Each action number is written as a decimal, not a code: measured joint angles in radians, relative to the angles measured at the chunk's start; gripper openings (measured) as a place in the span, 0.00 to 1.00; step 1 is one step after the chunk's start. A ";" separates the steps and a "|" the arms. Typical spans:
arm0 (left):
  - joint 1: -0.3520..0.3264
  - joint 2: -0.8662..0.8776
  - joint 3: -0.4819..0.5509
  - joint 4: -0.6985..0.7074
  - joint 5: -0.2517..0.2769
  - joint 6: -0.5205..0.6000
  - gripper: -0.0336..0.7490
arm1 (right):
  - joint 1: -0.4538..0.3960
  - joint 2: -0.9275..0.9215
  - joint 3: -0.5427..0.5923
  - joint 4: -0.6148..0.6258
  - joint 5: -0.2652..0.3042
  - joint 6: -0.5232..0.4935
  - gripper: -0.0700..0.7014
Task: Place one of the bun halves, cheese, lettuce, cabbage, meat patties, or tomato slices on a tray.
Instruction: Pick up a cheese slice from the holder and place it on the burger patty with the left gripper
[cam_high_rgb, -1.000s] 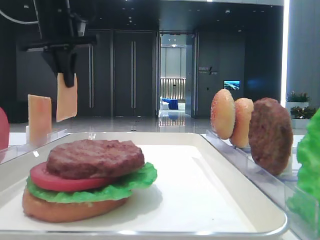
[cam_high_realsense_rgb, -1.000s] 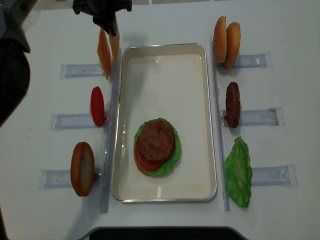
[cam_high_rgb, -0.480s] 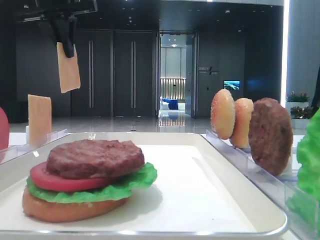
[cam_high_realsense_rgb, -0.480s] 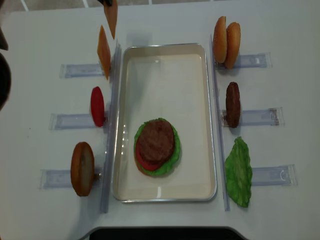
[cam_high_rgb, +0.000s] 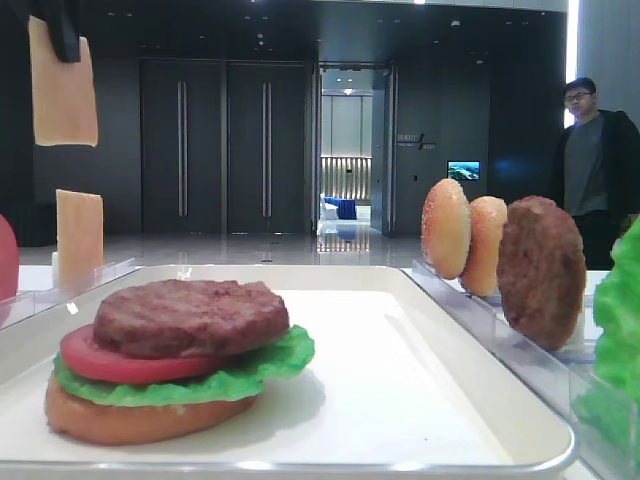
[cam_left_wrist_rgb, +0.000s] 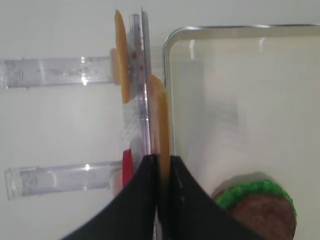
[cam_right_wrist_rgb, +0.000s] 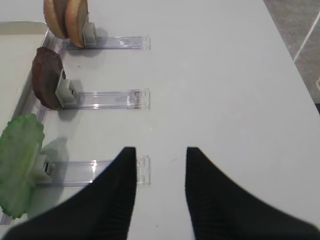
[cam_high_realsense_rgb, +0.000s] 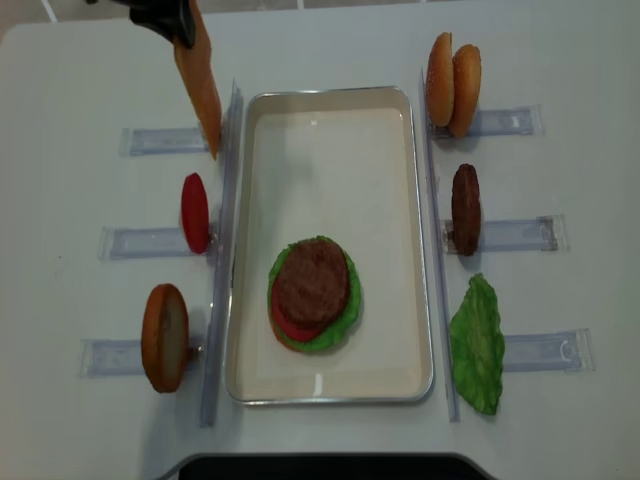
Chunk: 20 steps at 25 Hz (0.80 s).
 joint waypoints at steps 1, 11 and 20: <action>0.000 -0.029 0.027 0.000 0.000 -0.004 0.08 | 0.000 0.000 0.000 0.000 0.000 0.000 0.40; 0.000 -0.257 0.351 -0.007 0.000 -0.035 0.08 | 0.000 0.000 0.000 0.000 0.000 0.000 0.40; 0.000 -0.395 0.516 -0.018 0.000 -0.060 0.08 | 0.000 0.000 0.000 0.000 0.000 0.000 0.40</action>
